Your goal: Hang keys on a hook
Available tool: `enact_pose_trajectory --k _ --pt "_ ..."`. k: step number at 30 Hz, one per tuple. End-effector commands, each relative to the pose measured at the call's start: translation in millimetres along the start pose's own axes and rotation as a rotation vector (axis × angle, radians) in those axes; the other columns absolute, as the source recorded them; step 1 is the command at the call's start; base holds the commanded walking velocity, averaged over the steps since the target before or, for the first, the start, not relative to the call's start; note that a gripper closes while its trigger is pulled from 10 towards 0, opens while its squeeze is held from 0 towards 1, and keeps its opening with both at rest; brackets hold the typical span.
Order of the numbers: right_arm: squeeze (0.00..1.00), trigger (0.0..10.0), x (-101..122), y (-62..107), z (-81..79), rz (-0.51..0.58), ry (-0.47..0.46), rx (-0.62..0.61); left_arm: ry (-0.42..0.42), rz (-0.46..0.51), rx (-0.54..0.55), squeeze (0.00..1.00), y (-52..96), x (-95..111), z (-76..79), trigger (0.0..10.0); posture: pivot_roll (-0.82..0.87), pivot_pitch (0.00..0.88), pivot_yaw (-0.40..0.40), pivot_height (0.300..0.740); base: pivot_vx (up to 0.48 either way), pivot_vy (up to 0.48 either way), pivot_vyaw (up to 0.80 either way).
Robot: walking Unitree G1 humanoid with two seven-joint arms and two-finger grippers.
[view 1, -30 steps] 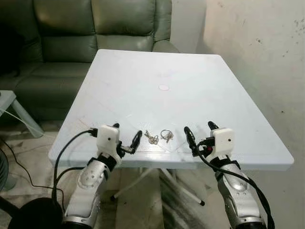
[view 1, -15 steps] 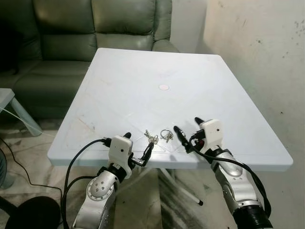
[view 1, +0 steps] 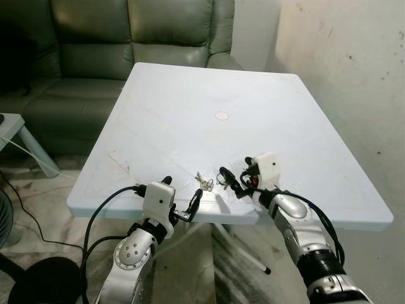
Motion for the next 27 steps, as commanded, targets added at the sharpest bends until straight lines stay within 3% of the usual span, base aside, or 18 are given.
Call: enact_pose_trajectory --k 1,7,8,9,15,16,17,18,19,20,23,24,25,27 --pt "0.0 10.0 1 -1.2 6.6 0.0 -0.008 -0.022 -0.006 0.004 0.002 0.0 0.6 4 1.2 10.0 0.01 0.0 -0.065 0.74 0.0 0.0 0.0" --pt "0.0 10.0 -2 -2.6 9.0 -0.02 0.017 -0.014 -0.006 0.001 0.002 0.0 1.5 4 1.6 10.0 0.01 0.0 -0.067 0.74 0.0 0.0 0.0" --pt "0.0 9.2 -7 -1.3 8.4 -0.051 0.045 0.013 -0.006 0.0 0.004 0.0 1.8 3 1.4 10.0 0.01 0.0 -0.068 0.74 0.0 0.0 0.0" --pt "0.0 10.0 -9 -0.4 8.8 -0.063 0.06 0.023 -0.005 -0.001 0.006 0.0 1.6 3 1.4 10.0 0.01 0.0 -0.07 0.74 0.0 0.0 0.0" --pt "0.0 10.0 -13 0.7 10.7 -0.088 0.071 0.041 0.0 0.001 0.013 0.0 0.1 5 1.5 10.0 0.01 0.0 -0.075 0.74 0.0 0.0 0.0" --pt "0.0 7.3 -14 0.9 10.6 -0.092 0.081 0.043 0.002 0.002 0.014 0.0 -0.2 5 1.5 10.0 0.01 0.0 -0.075 0.74 0.0 0.0 0.0" --pt "0.0 7.3 -14 0.9 10.6 -0.092 0.081 0.043 0.002 0.002 0.014 0.0 -0.2 5 1.5 10.0 0.01 0.0 -0.075 0.74 0.0 0.0 0.0" --pt "0.0 4.4 -15 0.9 10.6 -0.091 0.082 0.046 0.002 0.003 0.016 0.0 -0.2 5 1.4 10.0 0.01 0.0 -0.075 0.74 0.0 0.0 0.0" --pt "0.0 4.4 -14 0.8 10.6 -0.091 0.081 0.046 0.002 0.003 0.016 0.0 -0.2 5 1.4 10.0 0.01 0.0 -0.075 0.74 0.0 0.0 0.0" --pt "0.0 2.9 -15 0.7 10.7 -0.091 0.082 0.046 0.002 0.003 0.016 0.0 -0.3 5 1.5 10.0 0.01 0.0 -0.075 0.74 0.0 0.0 0.0" --pt "0.0 3.3 -15 0.2 11.2 -0.093 0.082 0.042 0.001 0.003 0.016 0.0 -0.7 5 1.7 10.0 0.02 0.0 -0.077 0.74 0.0 0.0 0.0" --pt "0.0 5.4 -15 -0.2 11.4 -0.095 0.085 0.038 0.001 0.003 0.017 0.0 -0.8 5 1.6 10.0 0.02 0.0 -0.077 0.74 0.0 0.0 0.0" --pt "0.0 9.5 -16 -0.7 11.3 -0.097 0.089 0.034 0.001 0.003 0.017 0.0 -0.8 5 1.7 10.0 0.02 0.0 -0.077 0.74 0.0 0.0 0.0" --pt "0.0 9.5 -16 -1.1 11.3 -0.098 0.091 0.032 0.001 0.003 0.017 0.0 -0.8 5 1.7 10.0 0.02 0.0 -0.077 0.74 0.0 0.0 0.0"
Point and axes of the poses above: a point about 5 cm out from each wrist's last joint towards the gripper, its own y axis pointing back from the gripper into the wrist, its own x axis along the axis of the wrist's last joint, z = x × y, the point moved 5 cm from there along -y, pointing out of the wrist towards the gripper, and after that the axes turned 14 degrees about -y, right-handed, at the moved point
